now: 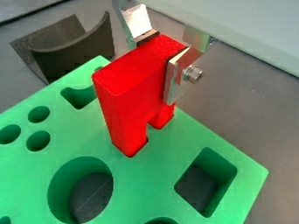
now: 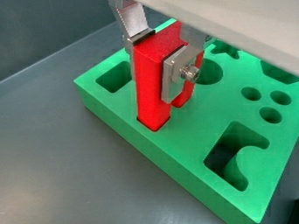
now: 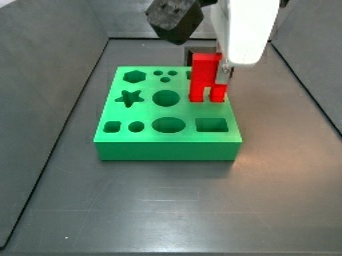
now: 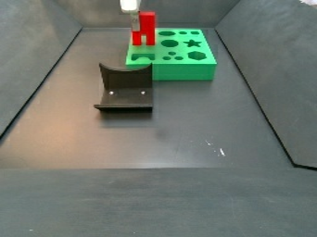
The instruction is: Insert the double-square object.
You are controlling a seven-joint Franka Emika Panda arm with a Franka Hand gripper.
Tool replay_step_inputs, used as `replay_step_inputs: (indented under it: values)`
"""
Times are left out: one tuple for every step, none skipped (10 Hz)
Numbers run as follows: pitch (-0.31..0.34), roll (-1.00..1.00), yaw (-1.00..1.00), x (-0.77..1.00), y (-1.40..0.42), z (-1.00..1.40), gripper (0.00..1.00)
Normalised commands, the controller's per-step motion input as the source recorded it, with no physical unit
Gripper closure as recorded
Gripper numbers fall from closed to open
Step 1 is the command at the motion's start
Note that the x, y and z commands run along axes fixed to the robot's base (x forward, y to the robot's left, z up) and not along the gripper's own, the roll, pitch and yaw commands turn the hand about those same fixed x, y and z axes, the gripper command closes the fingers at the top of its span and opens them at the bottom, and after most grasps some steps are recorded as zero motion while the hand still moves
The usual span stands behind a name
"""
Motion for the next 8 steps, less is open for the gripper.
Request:
replay_step_inputs:
  values:
    - [-0.019,0.12,0.0,-0.05,-0.23,-0.28,1.0]
    - [-0.01,0.14,0.02,-0.01,-0.29,-0.26,1.0]
    - [-0.007,0.13,0.03,0.0,-0.33,-0.25,1.0]
    - [0.0,0.07,0.0,0.0,-0.21,-0.22,1.0]
    - [0.0,0.04,0.0,0.0,-0.05,-0.13,1.0]
    - [0.0,0.08,0.0,0.0,-0.07,-0.26,1.0]
    - [-0.014,0.05,0.0,0.0,-0.04,-0.35,1.0]
    - [-0.094,0.03,0.0,-0.05,-0.05,-0.25,1.0]
